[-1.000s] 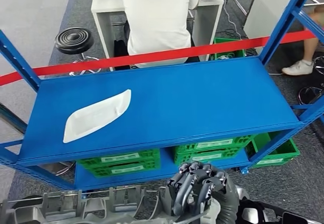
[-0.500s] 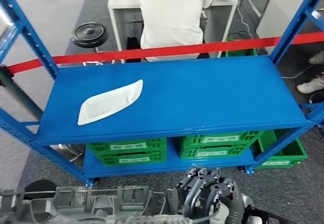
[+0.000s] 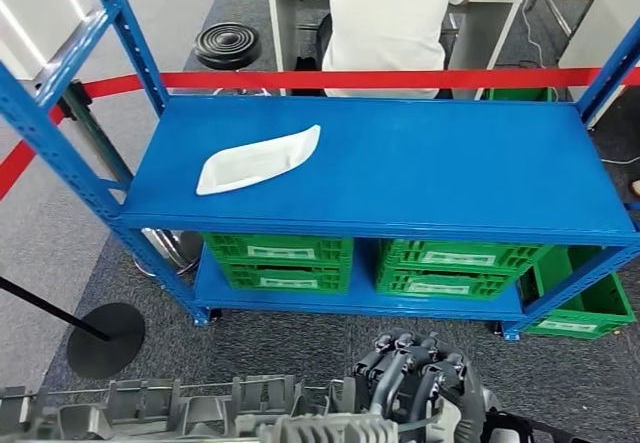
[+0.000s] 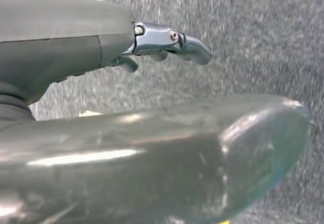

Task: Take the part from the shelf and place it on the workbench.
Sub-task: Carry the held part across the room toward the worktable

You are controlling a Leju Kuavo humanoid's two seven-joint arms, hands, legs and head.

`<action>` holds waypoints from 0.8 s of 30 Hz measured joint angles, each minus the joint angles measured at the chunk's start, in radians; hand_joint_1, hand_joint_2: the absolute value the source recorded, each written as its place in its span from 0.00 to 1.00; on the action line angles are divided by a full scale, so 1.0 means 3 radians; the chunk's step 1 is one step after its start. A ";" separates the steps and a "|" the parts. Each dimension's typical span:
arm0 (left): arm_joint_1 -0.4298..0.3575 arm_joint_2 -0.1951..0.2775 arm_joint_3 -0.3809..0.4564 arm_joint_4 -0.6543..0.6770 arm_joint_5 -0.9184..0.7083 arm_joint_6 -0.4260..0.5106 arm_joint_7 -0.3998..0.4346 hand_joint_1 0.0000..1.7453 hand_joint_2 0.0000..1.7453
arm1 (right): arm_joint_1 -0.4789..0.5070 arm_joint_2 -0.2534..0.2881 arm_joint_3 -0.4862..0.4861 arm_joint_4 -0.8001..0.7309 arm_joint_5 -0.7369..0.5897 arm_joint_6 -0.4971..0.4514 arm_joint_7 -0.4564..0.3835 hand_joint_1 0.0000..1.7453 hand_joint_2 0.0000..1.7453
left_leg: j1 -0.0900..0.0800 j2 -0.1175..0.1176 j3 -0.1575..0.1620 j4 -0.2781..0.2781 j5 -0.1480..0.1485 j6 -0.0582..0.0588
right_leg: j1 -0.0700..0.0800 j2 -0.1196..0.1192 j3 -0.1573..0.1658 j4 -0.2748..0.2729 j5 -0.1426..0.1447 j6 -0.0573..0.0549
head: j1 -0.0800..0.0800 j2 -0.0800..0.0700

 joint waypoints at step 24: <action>-0.0044 -0.0030 -0.0061 0.0000 -0.0154 -0.0046 0.0029 0.00 0.00 | 0.0224 -0.0077 -0.0122 -0.0308 0.0543 -0.0566 -0.0006 1.00 1.00 | 0.0031 -0.0052 -0.0760 0.1007 -0.0184 -0.0056 | -0.0025 0.0256 0.0165 -0.0045 -0.0136 -0.0074 | -0.0029 -0.0001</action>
